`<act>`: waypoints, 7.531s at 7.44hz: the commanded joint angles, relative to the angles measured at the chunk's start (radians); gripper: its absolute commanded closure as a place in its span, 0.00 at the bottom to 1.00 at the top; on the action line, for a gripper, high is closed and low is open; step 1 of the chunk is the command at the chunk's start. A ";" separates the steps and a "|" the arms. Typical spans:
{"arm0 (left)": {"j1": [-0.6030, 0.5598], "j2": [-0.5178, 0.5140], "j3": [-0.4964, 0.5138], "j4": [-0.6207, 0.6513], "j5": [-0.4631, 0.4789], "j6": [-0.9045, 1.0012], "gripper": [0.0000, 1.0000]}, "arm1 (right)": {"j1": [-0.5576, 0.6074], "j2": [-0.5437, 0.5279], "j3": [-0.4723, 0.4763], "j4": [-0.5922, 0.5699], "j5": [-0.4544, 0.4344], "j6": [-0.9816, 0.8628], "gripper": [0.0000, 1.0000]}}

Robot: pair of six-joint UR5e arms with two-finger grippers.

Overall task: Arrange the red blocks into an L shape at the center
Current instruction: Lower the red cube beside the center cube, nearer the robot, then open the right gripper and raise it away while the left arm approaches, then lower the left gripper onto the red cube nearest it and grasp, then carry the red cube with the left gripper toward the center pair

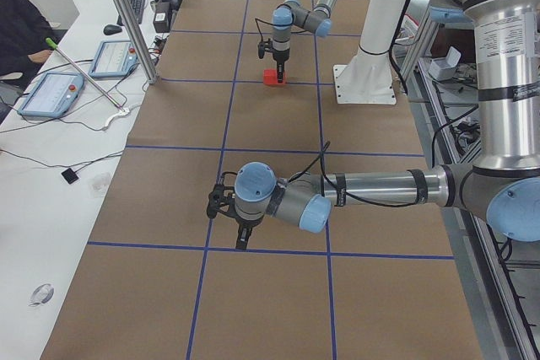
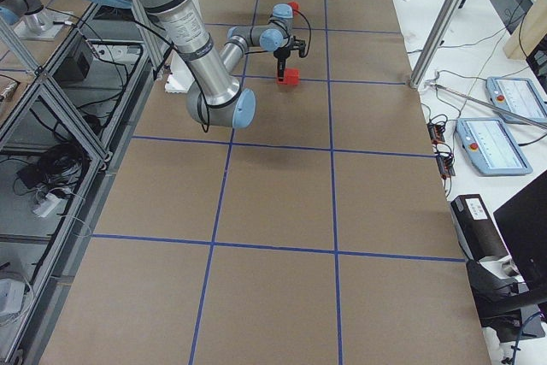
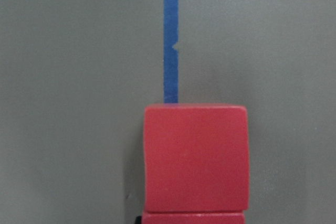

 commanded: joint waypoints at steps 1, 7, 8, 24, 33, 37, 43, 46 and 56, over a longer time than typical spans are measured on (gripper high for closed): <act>0.000 0.000 -0.001 0.000 0.000 -0.001 0.00 | -0.001 0.000 -0.002 -0.001 -0.001 0.000 0.27; 0.000 0.000 -0.001 -0.002 0.000 -0.015 0.00 | -0.001 0.003 -0.005 0.000 -0.013 -0.003 0.00; 0.000 0.000 -0.001 -0.002 0.000 -0.015 0.00 | -0.001 0.004 -0.002 0.000 -0.013 -0.003 0.00; 0.557 -0.075 -0.114 -0.038 0.160 -1.267 0.00 | 0.260 -0.287 0.336 -0.049 0.161 -0.035 0.00; 0.578 -0.143 -0.039 -0.040 0.160 -1.267 0.02 | 0.261 -0.289 0.341 -0.049 0.160 -0.034 0.00; 0.600 -0.152 -0.018 -0.041 0.161 -1.267 0.18 | 0.261 -0.290 0.341 -0.049 0.160 -0.034 0.00; 0.601 -0.356 -0.108 0.209 0.170 -1.314 1.00 | 0.296 -0.313 0.344 -0.049 0.164 -0.035 0.00; 0.745 -0.674 -0.151 0.462 0.181 -1.780 1.00 | 0.345 -0.365 0.342 -0.049 0.171 -0.085 0.00; 0.873 -0.940 0.194 0.245 0.385 -2.542 1.00 | 0.457 -0.556 0.330 0.071 0.192 -0.166 0.00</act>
